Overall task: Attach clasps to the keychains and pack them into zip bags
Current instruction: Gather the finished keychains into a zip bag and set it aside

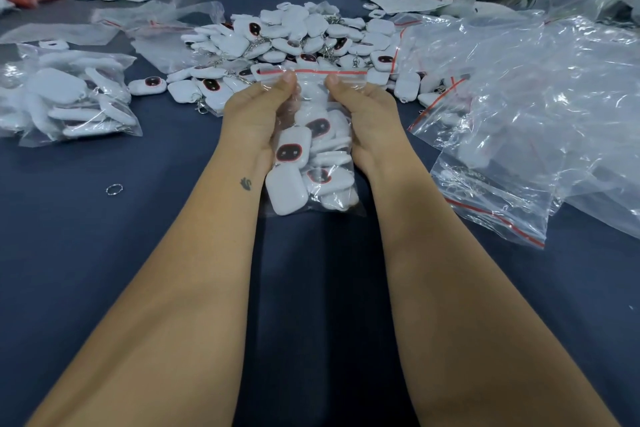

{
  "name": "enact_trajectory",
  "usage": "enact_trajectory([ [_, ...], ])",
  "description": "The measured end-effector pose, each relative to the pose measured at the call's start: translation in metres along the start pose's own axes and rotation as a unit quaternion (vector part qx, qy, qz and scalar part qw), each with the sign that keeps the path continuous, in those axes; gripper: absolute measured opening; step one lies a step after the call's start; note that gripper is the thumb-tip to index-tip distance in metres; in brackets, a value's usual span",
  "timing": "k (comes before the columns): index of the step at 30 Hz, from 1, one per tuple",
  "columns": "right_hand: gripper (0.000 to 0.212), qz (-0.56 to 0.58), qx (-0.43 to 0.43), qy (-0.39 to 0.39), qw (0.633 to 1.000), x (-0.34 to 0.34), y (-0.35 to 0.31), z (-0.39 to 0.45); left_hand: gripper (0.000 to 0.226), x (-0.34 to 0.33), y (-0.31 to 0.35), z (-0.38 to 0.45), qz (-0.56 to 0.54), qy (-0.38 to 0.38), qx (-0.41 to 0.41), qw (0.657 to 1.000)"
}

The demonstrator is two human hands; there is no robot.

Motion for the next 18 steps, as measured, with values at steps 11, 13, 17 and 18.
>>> enact_trajectory([
  [11, 0.024, -0.006, -0.012, -0.017, 1.0, -0.008, -0.002, -0.009, 0.024, -0.007, -0.001, -0.002, -0.045, -0.025, -0.009, 0.999],
  [13, 0.027, -0.011, -0.014, -0.037, 0.999, -0.012, 0.001, -0.012, 0.029, -0.008, 0.0, -0.001, -0.036, -0.029, -0.019, 0.999],
  [17, 0.017, -0.036, 0.015, -0.033, 0.999, -0.011, -0.001, -0.01, 0.03, -0.007, 0.002, 0.0, 0.016, -0.02, -0.036, 0.999],
  [18, 0.014, -0.043, 0.027, -0.026, 0.998, -0.01, -0.003, -0.009, 0.03, -0.007, 0.002, 0.0, 0.024, -0.02, -0.04, 0.999],
])
Point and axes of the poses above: each hand's wrist, its own z-axis towards the middle knuckle, its own x-axis out of the back of the hand, y = z × x, the point moved 10 cm from there along z, towards the middle knuckle, and after that the axes turned 2 degrees about -z, right-handed, at the moved point
